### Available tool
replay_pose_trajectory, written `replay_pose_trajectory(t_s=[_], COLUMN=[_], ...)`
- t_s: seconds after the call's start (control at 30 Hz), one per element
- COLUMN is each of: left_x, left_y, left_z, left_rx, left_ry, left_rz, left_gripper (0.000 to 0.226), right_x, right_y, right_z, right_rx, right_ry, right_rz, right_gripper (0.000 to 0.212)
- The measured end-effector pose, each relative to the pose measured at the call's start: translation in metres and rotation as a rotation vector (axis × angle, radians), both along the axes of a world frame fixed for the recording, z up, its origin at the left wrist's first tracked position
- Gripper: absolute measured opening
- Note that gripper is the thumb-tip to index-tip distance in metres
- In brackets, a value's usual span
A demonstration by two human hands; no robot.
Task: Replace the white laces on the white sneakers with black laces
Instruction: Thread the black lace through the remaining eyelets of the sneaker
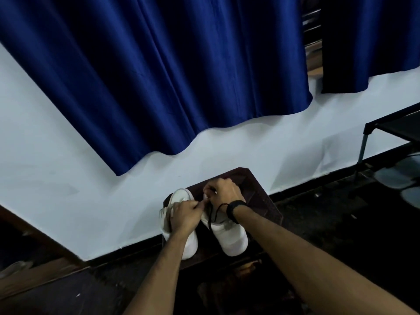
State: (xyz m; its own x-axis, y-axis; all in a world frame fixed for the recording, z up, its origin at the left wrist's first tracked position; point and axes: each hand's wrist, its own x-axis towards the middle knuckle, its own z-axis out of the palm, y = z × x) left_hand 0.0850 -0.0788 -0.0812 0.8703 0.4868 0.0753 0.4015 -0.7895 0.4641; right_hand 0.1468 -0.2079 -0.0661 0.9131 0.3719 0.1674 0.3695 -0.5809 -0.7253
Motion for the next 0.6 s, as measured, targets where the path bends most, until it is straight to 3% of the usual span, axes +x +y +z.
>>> replay_pose_trajectory(t_s=[0.1, 0.2, 0.33, 0.6], left_x=[0.003, 0.005, 0.01, 0.012], left_y=[0.009, 0.016, 0.02, 0.019], left_z=[-0.003, -0.011, -0.015, -0.019], left_rx=[-0.297, -0.603, -0.699, -0.793], left_ry=[-0.036, -0.08, -0.088, -0.145], left_rz=[-0.062, 0.018, 0.084, 0.091], left_gripper=[0.019, 0.034, 0.023, 0.019], right_x=[0.0, -0.001, -0.007, -0.012], right_y=[-0.003, -0.002, 0.004, 0.003], right_z=[0.0, -0.004, -0.006, -0.006], right_rx=[-0.038, -0.141, -0.277, -0.327], right_ry=[-0.015, -0.048, -0.058, -0.138], right_rz=[-0.039, -0.059, -0.034, 0.011], right_gripper=[0.016, 0.018, 0.026, 0.02])
